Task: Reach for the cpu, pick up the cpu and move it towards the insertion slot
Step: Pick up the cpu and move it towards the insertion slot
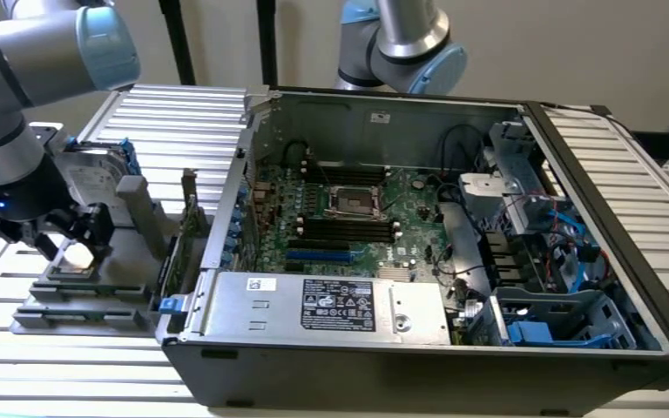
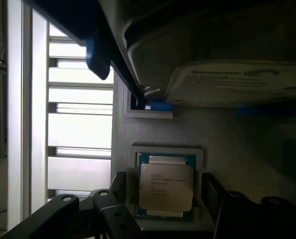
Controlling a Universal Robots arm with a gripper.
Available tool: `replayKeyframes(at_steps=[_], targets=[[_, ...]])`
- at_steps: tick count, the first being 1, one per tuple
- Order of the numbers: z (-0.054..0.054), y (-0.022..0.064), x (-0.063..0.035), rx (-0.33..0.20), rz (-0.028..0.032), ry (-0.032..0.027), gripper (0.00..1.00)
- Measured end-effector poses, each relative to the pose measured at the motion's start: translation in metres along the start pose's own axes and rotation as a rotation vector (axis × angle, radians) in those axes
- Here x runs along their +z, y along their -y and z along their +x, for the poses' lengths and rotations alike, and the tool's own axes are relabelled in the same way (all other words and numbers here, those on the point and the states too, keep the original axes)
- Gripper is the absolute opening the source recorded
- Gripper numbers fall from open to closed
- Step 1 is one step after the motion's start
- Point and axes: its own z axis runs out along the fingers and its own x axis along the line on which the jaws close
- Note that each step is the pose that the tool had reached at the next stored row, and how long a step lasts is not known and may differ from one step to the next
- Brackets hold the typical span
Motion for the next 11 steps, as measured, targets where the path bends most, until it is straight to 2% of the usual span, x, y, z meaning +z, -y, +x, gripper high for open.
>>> replayKeyframes(at_steps=[11], targets=[[-0.0030,0.0001,0.0002,0.000,0.0073,-0.0043,0.71]])
